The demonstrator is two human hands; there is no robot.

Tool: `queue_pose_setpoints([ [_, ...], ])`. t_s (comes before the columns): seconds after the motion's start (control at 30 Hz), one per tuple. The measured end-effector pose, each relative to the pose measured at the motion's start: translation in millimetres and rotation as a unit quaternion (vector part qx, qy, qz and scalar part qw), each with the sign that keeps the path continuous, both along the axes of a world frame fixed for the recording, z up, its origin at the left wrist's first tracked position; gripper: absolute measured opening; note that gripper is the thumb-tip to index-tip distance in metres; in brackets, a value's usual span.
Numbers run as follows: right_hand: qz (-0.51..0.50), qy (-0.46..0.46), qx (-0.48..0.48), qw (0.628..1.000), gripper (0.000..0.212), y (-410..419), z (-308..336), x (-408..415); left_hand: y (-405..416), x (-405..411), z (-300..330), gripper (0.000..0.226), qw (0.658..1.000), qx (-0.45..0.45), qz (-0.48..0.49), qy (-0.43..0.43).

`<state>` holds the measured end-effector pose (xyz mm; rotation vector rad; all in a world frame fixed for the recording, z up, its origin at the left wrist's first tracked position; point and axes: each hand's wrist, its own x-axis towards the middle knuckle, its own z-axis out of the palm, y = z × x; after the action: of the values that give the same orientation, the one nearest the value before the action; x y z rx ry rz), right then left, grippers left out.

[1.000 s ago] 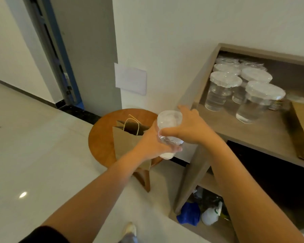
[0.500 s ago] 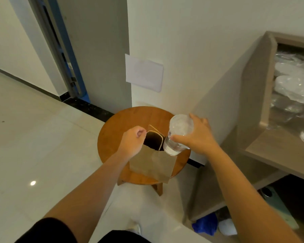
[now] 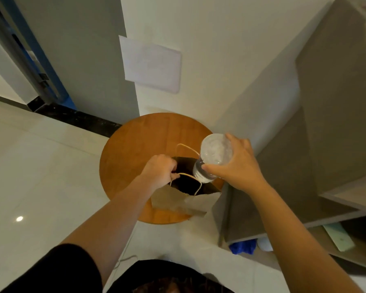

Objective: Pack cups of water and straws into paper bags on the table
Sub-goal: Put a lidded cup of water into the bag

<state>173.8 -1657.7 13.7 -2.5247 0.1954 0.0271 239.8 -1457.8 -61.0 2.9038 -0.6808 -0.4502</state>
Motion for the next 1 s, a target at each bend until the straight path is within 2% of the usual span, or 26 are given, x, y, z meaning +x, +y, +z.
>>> queue_pose_setpoints([
  [0.07, 0.004, 0.001, 0.01, 1.0, 0.107, 5.0, -2.5, 1.4, -1.2, 1.0, -4.3, 0.042, 0.991, 0.067, -0.091, -0.066],
  [0.13, 0.01, 0.001, 0.025, 1.0, 0.107, 12.3, -6.4, 2.4, -0.7, 1.2, -10.9, 0.06, 0.988, 0.076, -0.112, -0.08],
  [0.27, 0.021, 0.005, 0.038, 0.999, 0.109, 26.9, -19.9, 1.4, 2.6, 0.9, -23.6, 0.108, 0.991, 0.088, -0.095, -0.02],
  [0.37, 0.039, 0.043, 0.024, 0.998, 0.107, 32.7, -35.8, -1.8, 3.2, 0.1, -27.3, 0.128, 0.987, 0.131, -0.095, 0.016],
  [0.57, 0.106, 0.122, -0.103, 0.981, 0.103, 29.9, -57.5, 2.5, 5.7, -1.9, -24.0, 0.136, 0.977, 0.186, -0.102, 0.013],
  [0.7, 0.162, 0.159, -0.254, 0.94, 0.106, 39.7, -67.3, 15.7, 1.8, -4.6, -22.2, 0.135, 0.976, 0.182, -0.115, 0.015],
  [0.77, 0.174, 0.179, -0.3, 0.92, 0.108, 45.5, -74.8, 23.1, -2.0, -5.3, -20.5, 0.135, 0.974, 0.189, -0.124, 0.016],
  [0.87, 0.168, 0.225, -0.311, 0.908, 0.111, 51.6, -90.0, 32.0, -3.7, -5.6, -19.3, 0.134, 0.972, 0.196, -0.132, 0.02],
  [1.0, 0.118, 0.305, -0.224, 0.918, 0.112, 54.2, -116.7, 45.1, 2.8, -2.7, -21.4, 0.13, 0.97, 0.195, -0.145, 0.007],
])
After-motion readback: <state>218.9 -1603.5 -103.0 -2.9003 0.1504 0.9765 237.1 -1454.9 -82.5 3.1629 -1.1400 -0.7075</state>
